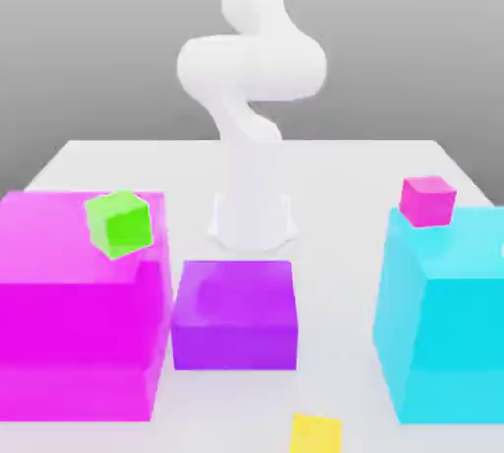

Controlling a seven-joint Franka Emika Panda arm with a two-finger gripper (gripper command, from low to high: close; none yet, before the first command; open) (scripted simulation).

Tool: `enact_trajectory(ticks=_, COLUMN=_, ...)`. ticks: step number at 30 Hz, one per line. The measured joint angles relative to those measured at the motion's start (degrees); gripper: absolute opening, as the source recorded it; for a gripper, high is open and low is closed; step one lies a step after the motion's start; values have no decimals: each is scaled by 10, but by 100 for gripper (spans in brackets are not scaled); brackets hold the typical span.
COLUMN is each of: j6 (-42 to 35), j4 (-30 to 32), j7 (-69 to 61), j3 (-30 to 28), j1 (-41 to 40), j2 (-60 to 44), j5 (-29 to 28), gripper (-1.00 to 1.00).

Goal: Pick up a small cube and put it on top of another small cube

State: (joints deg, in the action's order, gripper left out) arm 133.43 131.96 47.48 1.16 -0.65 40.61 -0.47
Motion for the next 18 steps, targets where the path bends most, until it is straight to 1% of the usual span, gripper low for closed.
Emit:
enact_trajectory(ticks=12, j6=79, j4=8, j7=88, j3=51, j1=-23, j2=-253, j5=-32, gripper=0)
enact_trajectory(ticks=18, j6=118, j4=12, j7=133, j3=63, j1=-20, j2=-378, j5=-50, gripper=0)
